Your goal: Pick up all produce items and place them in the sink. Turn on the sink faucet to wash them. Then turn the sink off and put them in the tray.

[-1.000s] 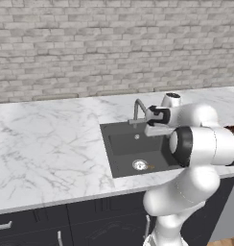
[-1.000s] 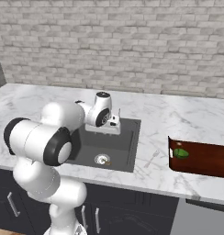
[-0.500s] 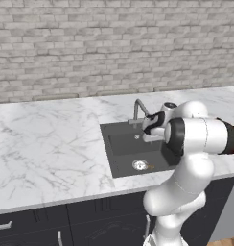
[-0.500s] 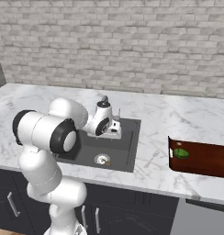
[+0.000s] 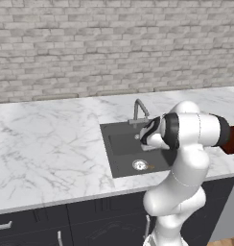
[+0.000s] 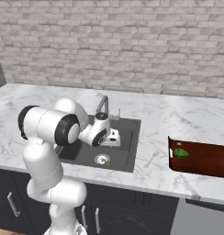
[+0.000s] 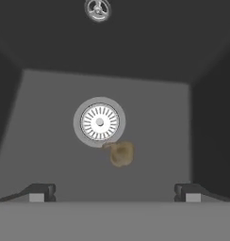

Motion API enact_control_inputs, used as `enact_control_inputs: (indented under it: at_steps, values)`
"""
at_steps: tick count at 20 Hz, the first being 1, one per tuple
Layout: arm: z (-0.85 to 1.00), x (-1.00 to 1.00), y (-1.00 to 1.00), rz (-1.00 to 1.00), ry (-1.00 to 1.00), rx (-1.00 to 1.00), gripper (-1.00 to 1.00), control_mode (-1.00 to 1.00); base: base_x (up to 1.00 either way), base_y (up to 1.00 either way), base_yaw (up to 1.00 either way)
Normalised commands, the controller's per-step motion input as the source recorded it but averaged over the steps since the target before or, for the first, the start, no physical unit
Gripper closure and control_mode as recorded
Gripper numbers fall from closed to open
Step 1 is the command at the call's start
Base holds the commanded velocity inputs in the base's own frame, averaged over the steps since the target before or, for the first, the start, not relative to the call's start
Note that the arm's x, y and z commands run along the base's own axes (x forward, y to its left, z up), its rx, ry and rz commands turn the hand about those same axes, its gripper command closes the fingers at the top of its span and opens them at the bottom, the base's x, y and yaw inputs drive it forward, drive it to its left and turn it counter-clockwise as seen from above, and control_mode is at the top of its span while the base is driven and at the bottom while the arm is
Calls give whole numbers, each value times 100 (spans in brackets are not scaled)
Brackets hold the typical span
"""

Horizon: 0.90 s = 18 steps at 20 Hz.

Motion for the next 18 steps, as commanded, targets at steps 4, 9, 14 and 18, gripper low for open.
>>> enact_control_inputs:
  at_steps: [4,9,14,18]
  values:
    - [-19,5,1,0,0,0,-100,-100,0,0,0]
    - [-16,9,0,0,0,0,-100,-100,0,0,0]
    - [-17,7,1,1,0,0,-100,-100,0,0,0]
    - [-21,6,4,1,0,0,-100,-100,0,0,0]
